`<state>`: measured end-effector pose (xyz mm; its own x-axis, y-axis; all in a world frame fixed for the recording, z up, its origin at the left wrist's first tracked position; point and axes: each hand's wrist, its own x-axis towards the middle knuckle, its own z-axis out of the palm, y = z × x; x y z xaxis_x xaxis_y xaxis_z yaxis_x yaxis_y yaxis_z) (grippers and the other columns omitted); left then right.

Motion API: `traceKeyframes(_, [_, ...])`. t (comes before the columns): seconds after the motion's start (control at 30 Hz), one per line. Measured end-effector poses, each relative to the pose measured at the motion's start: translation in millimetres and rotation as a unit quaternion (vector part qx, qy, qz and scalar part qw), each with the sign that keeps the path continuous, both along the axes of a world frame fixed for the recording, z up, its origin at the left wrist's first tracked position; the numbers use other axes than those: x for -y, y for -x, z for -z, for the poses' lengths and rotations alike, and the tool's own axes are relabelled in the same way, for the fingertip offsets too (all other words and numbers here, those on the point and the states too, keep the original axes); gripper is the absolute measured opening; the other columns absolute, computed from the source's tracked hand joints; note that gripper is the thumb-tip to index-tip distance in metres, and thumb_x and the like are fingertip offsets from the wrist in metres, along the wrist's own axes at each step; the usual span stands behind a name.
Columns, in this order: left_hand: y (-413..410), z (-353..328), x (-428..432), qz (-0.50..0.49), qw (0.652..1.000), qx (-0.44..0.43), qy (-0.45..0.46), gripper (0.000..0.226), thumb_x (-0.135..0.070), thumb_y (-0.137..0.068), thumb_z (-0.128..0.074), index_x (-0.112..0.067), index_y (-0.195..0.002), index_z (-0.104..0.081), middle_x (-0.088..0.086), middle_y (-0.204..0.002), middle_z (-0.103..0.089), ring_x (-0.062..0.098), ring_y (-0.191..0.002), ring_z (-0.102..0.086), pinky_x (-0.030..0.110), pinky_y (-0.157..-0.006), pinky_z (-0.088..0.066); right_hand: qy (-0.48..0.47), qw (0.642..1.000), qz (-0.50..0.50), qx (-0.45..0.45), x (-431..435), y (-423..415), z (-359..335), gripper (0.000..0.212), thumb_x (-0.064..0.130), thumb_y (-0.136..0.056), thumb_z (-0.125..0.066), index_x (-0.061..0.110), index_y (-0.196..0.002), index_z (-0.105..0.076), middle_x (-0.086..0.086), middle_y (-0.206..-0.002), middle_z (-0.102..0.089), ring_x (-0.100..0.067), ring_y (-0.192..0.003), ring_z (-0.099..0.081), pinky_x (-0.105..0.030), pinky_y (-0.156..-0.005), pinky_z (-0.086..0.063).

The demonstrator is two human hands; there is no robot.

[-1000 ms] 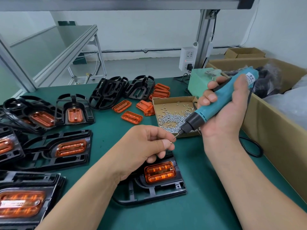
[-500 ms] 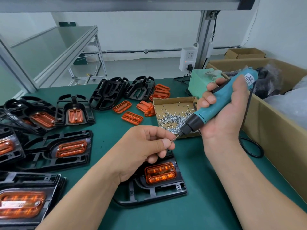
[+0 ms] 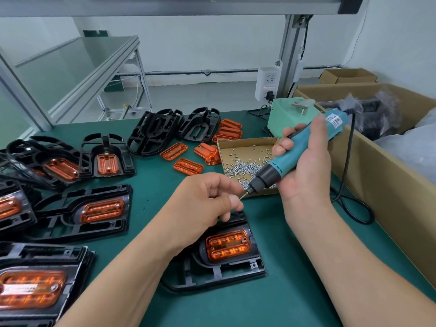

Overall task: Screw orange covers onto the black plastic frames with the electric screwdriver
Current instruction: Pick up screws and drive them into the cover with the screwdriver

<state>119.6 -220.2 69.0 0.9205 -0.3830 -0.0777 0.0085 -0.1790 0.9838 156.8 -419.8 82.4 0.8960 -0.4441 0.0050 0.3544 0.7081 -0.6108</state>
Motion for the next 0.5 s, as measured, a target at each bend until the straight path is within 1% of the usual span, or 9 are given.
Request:
traceKeyframes(0.07, [0.6, -0.2, -0.4, 0.008, 1.000, -0.011, 0.011, 0.021, -0.002, -0.095, -0.071, -0.020, -0.104, -0.075, 0.009, -0.089, -0.079, 0.010, -0.063, -0.059, 0.016, -0.050, -0.042, 0.012, 0.999, -0.010, 0.028, -1.1, 1.2, -0.7, 0.031, 0.044, -0.106, -0.061, 0.014, -0.100, -0.055, -0.005, -0.082, -0.063, -0.011, -0.057, -0.051, -0.023, -0.054, -0.048])
traceKeyframes(0.17, [1.8, -0.1, 1.0, 0.013, 1.000, -0.013, 0.009, 0.019, -0.002, -0.095, -0.071, -0.019, -0.104, -0.074, 0.009, -0.089, -0.079, 0.011, -0.064, -0.060, 0.017, -0.051, -0.043, 0.020, 0.997, -0.020, 0.065, -0.7, 3.0, -2.1, 0.030, 0.044, -0.106, -0.060, 0.015, -0.100, -0.057, -0.004, -0.084, -0.063, -0.010, -0.058, -0.049, -0.023, -0.054, -0.046])
traceKeyframes(0.4, [2.0, 2.3, 2.4, 0.019, 1.000, -0.004, -0.016, 0.018, -0.004, -0.094, -0.072, -0.019, -0.103, -0.073, 0.011, -0.089, -0.079, 0.012, -0.064, -0.060, 0.016, -0.052, -0.043, 0.027, 0.998, -0.022, 0.060, -4.6, 3.9, 0.5, 0.026, 0.039, -0.107, -0.058, 0.015, -0.098, -0.057, -0.004, -0.082, -0.062, -0.010, -0.056, -0.048, -0.022, -0.053, -0.045])
traceKeyframes(0.5, [2.3, 2.8, 1.9, 0.027, 0.999, -0.015, -0.017, 0.020, -0.004, -0.095, -0.071, -0.018, -0.108, -0.073, 0.007, -0.090, -0.080, 0.010, -0.064, -0.061, 0.016, -0.052, -0.043, 0.038, 0.996, -0.032, 0.075, -5.7, 4.8, 0.4, 0.024, 0.036, -0.107, -0.057, 0.015, -0.097, -0.058, -0.004, -0.082, -0.061, -0.009, -0.055, -0.047, -0.022, -0.052, -0.044])
